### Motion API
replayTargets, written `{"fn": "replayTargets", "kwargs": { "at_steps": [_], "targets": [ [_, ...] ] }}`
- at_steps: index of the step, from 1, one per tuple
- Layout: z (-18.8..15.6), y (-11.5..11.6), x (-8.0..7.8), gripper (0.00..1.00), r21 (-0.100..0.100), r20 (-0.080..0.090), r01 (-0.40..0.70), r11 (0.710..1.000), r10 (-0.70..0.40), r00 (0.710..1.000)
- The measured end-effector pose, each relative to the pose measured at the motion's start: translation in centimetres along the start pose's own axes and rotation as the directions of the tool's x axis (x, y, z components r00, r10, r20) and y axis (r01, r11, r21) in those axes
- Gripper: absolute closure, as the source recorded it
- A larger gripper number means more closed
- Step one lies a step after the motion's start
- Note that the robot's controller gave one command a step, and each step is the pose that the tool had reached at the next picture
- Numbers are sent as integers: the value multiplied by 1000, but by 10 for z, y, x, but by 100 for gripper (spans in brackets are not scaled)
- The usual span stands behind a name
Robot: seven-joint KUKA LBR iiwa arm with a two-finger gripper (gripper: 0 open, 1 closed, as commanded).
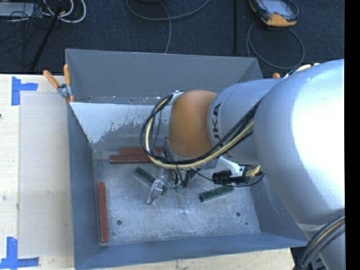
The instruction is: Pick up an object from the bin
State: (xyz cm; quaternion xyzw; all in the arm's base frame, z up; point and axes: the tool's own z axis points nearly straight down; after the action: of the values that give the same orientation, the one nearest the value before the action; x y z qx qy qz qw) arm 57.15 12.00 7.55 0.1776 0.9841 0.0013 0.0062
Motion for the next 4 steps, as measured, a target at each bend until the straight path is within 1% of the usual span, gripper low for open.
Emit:
{"fn": "replayTargets", "kwargs": {
  "at_steps": [1, 2, 3, 4],
  "targets": [
    [0, 4, 6, 0, -2, 4, 41, 999, -41, 999],
    [-4, 2, -3, 100, -2, -3, 0, 1000, 0, 1000],
    [-4, 2, -3, 100, -2, -3, 0, 1000, 0, 1000],
    [-7, 1, -1, 100, 3, -10, 0, 1000, 0, 1000]
  ]
}}
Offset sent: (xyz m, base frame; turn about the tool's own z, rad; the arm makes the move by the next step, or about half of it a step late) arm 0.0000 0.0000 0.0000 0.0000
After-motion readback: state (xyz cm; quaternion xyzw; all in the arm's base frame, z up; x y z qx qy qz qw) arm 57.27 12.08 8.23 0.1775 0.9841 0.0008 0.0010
